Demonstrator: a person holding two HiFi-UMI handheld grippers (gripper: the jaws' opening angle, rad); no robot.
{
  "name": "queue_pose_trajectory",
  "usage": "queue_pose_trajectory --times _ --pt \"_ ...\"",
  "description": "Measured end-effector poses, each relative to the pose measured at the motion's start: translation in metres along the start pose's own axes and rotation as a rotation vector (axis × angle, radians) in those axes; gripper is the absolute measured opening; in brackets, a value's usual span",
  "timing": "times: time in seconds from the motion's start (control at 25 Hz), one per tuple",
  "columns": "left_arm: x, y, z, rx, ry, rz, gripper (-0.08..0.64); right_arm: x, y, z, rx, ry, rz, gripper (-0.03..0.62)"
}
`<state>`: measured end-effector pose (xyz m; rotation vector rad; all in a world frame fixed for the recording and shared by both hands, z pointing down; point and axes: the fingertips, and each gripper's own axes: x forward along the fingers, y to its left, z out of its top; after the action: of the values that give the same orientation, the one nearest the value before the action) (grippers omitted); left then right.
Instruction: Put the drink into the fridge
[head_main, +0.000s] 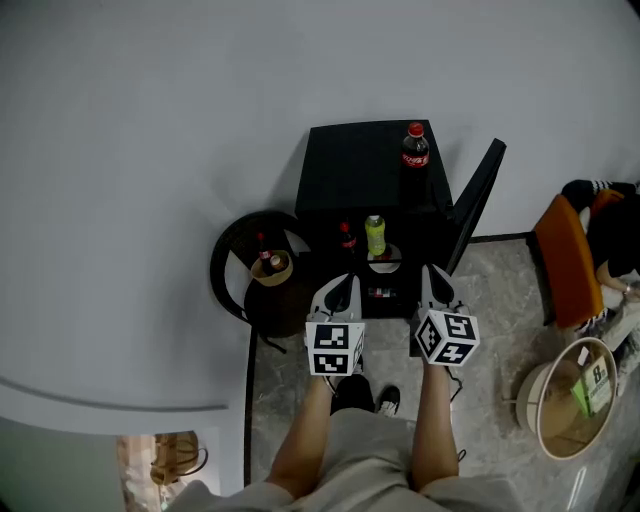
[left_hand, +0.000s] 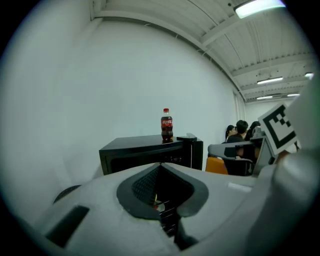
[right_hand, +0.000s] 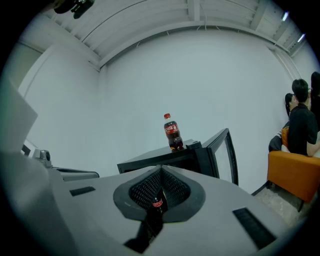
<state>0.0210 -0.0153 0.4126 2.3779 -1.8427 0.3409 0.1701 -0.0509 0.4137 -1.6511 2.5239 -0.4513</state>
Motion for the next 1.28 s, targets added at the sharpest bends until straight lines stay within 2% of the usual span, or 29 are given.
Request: queue_pose_trajectory --times 0.32,0.6,0.8,0.92,0.96,1.0,1.04,1.08,1.12,1.2,1.28 --pt "0.029 0.003 0.029 -0.012 -0.064 -0.085 0.009 0.018 -0.014 0.023 -0.029 -0.037 -0.051 0.008" --pt "0.089 0.015 0.073 0.008 -0.121 -0.194 0.009 0.064 -0.027 0.064 -0.052 -0.136 -0.117 0.009" --pt "0.136 0.022 0.105 -0.032 -0.155 -0.304 0.009 0.102 -0.034 0.087 -0.059 -0.186 -0.172 0.009" --pt "0.152 0.016 0.121 -0.062 -0.195 -0.399 0.009 0.121 -0.038 0.101 -0.048 -0.227 -0.205 0.013" --pt "0.157 0.014 0.124 -0.059 -0.201 -0.429 0.009 0.127 -0.038 0.105 -0.028 -0.254 -0.206 0.043" --pt "0.164 0.012 0.126 -0.052 -0.203 -0.454 0.009 0.133 -0.038 0.110 -0.006 -0.283 -0.203 0.107" --pt "0.170 0.012 0.128 -0.042 -0.205 -0.474 0.009 0.141 -0.036 0.114 0.006 -0.302 -0.200 0.145" --pt "0.175 0.013 0.130 -0.032 -0.207 -0.491 0.009 0.148 -0.033 0.117 -0.002 -0.304 -0.199 0.160" --pt "0.179 0.016 0.133 -0.022 -0.211 -0.503 0.009 0.158 -0.028 0.119 -0.030 -0.285 -0.198 0.170" --pt "0.183 0.023 0.143 -0.013 -0.228 -0.522 0.009 0.178 -0.021 0.122 -0.118 -0.196 -0.221 0.264" --pt "0.188 0.034 0.156 -0.018 -0.251 -0.530 0.009 0.196 -0.023 0.125 -0.204 -0.101 -0.272 0.294"
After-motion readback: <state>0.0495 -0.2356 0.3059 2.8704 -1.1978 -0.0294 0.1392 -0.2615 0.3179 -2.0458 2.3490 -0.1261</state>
